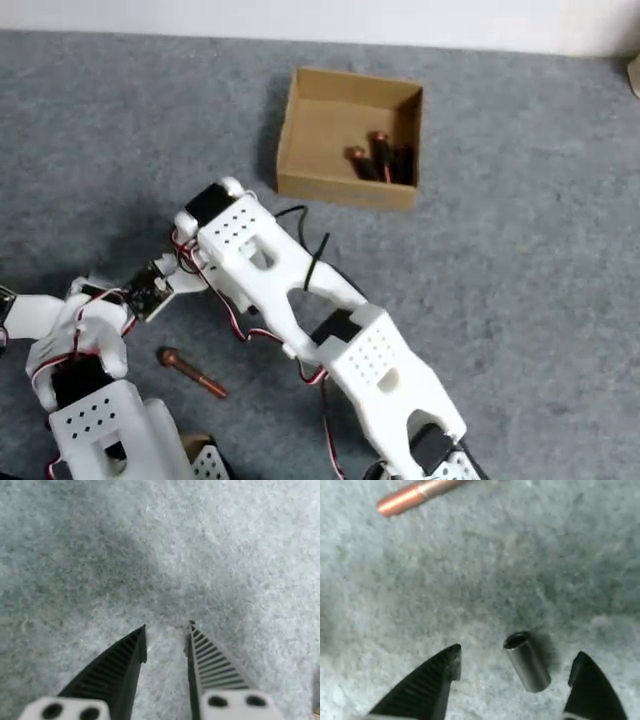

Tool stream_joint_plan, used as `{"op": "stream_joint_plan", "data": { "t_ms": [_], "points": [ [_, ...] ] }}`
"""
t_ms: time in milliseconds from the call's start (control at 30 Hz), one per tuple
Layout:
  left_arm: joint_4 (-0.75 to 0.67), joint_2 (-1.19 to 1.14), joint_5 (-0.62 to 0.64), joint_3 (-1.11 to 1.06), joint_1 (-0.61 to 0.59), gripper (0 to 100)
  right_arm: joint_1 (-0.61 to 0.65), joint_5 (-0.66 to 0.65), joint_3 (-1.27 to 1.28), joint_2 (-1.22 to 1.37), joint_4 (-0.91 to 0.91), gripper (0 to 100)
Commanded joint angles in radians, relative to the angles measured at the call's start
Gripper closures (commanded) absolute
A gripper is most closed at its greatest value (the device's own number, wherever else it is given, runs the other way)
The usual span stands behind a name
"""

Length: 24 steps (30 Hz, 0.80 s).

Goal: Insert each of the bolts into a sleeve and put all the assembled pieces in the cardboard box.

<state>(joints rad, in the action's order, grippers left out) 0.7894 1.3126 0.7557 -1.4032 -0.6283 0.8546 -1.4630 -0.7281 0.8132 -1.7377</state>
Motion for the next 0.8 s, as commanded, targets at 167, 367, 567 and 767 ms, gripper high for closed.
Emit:
{"op": "stream_joint_plan", "data": {
  "t_ms": [167,367,567,767],
  "points": [
    [-0.025,0.008,0.008,0.041,-0.015,86,-0.133,-0.008,0.039,0.145,0.021,68.3],
    [-0.025,0.008,0.008,0.041,-0.015,86,-0.13,-0.006,-0.01,0.211,0.019,68.4],
    [-0.025,0.008,0.008,0.041,-0.015,86,-0.125,0.003,-0.03,0.213,0.013,68.5],
    [-0.025,0.008,0.008,0.041,-0.015,86,-0.047,0.152,-0.03,0.213,0.021,68.5]
  ]
}}
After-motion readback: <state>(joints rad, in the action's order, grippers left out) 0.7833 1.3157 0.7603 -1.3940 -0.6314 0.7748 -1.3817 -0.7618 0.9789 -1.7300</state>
